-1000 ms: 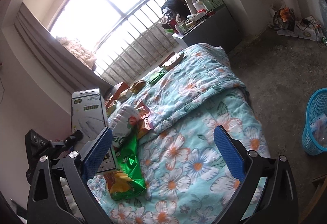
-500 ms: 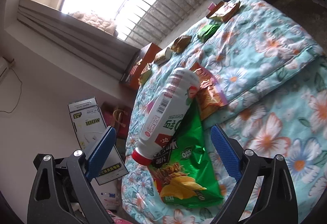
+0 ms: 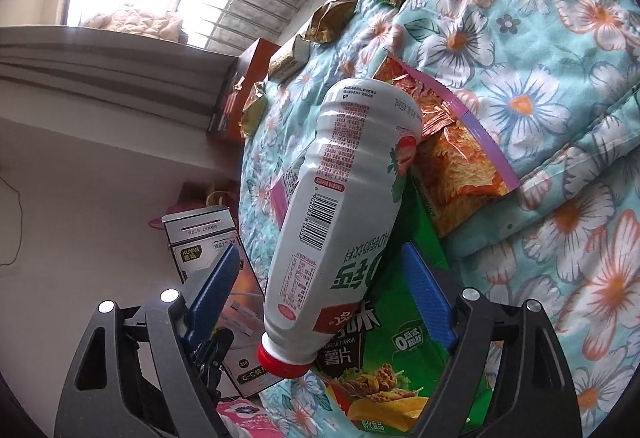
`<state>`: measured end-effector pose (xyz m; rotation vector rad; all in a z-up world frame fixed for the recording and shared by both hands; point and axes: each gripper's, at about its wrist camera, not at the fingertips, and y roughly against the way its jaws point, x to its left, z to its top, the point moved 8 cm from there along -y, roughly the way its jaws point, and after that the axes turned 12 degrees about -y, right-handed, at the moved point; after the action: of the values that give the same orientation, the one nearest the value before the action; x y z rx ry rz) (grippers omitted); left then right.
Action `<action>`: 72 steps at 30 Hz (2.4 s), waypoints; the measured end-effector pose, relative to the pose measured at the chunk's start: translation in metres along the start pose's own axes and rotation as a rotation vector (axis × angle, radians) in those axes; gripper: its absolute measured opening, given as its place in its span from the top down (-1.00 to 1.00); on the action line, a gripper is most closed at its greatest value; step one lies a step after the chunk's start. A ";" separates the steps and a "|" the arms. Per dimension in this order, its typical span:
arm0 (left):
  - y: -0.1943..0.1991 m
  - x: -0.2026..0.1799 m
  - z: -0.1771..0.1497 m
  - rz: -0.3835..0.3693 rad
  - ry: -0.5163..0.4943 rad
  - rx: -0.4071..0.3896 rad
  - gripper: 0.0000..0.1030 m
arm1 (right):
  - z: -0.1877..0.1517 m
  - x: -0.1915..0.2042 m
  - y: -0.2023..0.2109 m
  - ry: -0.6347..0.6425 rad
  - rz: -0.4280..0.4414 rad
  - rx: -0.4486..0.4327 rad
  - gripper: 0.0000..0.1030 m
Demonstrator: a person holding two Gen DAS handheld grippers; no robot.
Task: Collect trash
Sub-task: 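Lift the KUYAN box with the left tool while the right tool grasps the white-red drink bottle, then carry the charger box and drink bottle over the blue wastebasket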
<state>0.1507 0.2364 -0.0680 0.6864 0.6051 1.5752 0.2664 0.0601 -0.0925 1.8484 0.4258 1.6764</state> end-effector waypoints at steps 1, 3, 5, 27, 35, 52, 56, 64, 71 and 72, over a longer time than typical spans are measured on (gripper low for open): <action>-0.002 0.000 0.000 -0.001 -0.003 0.002 0.56 | 0.000 0.000 -0.003 -0.004 -0.008 0.004 -0.49; -0.004 0.000 0.001 -0.001 -0.002 0.005 0.56 | 0.000 -0.002 -0.007 -0.009 -0.026 0.011 -0.42; -0.005 0.000 0.001 -0.007 0.002 0.006 0.56 | 0.001 -0.003 -0.010 -0.013 -0.036 0.021 -0.38; -0.011 -0.001 0.001 0.003 0.001 0.014 0.56 | 0.002 -0.003 -0.036 -0.077 -0.021 0.102 -0.28; -0.012 -0.002 0.002 -0.001 0.002 0.012 0.56 | 0.000 -0.002 -0.008 -0.068 0.055 0.073 -0.20; 0.010 0.030 0.008 0.005 0.092 -0.064 0.57 | -0.028 -0.029 0.092 -0.154 0.468 -0.015 -0.19; 0.030 0.028 0.020 0.027 0.083 -0.098 0.57 | -0.026 -0.035 0.110 -0.157 0.515 -0.036 -0.19; 0.063 -0.018 0.058 -0.012 -0.006 -0.180 0.57 | -0.037 -0.055 0.161 -0.103 0.552 -0.101 -0.19; 0.075 -0.095 0.097 -0.135 -0.128 -0.242 0.57 | -0.025 -0.079 0.217 -0.110 0.600 -0.176 -0.18; 0.076 -0.109 0.103 -0.159 -0.150 -0.247 0.57 | -0.024 -0.084 0.224 -0.114 0.604 -0.190 -0.18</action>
<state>0.1817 0.1192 0.0482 0.5507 0.3382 1.4073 0.1960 -0.1571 -0.0188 2.0325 -0.3697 1.8856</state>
